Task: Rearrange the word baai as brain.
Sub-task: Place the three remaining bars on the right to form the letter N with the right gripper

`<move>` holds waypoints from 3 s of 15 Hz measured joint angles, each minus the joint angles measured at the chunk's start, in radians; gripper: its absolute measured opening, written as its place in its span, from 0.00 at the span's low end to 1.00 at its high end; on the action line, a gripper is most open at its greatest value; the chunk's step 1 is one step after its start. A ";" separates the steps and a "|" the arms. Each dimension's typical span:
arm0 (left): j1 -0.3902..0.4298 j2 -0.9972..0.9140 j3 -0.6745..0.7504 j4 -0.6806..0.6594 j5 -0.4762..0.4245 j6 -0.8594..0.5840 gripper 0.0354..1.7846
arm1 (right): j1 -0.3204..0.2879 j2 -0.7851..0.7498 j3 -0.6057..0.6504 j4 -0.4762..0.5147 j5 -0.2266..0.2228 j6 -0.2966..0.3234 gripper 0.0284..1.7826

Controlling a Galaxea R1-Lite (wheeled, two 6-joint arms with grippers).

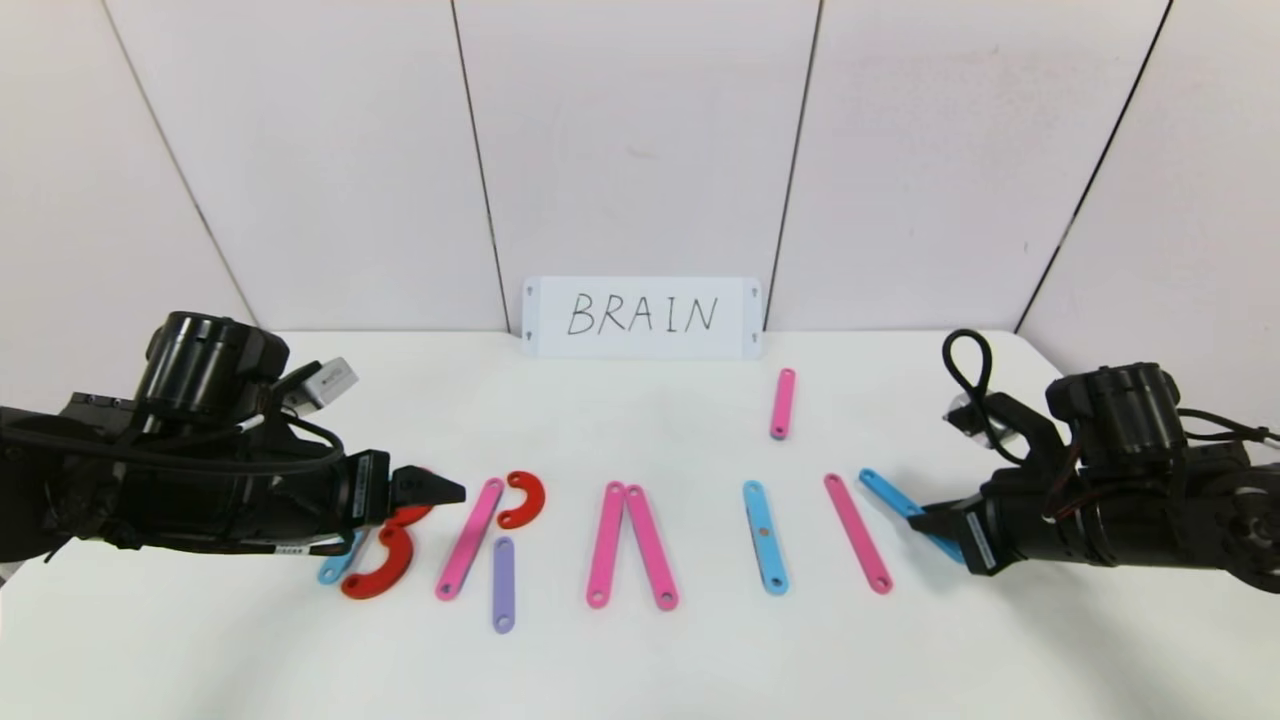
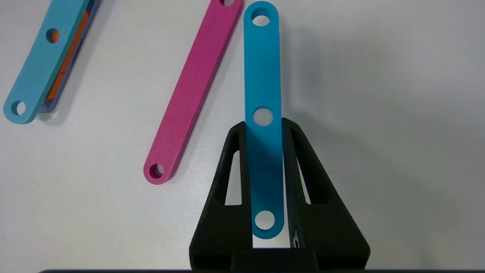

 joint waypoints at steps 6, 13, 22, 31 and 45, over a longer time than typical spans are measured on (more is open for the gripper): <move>-0.003 0.005 0.000 0.000 0.000 0.001 0.97 | -0.002 0.030 -0.001 -0.005 -0.001 0.000 0.14; -0.005 0.004 0.000 0.001 0.000 0.001 0.97 | 0.001 0.036 0.002 -0.026 0.001 0.000 0.14; -0.006 0.003 0.000 0.002 -0.001 0.001 0.97 | 0.006 0.077 0.008 -0.116 -0.007 0.004 0.18; -0.006 0.004 0.001 0.002 -0.001 0.000 0.97 | -0.009 0.072 0.017 -0.118 -0.003 0.018 0.86; -0.013 0.005 0.004 0.000 0.000 0.000 0.97 | 0.050 0.060 0.017 -0.115 0.000 0.201 0.97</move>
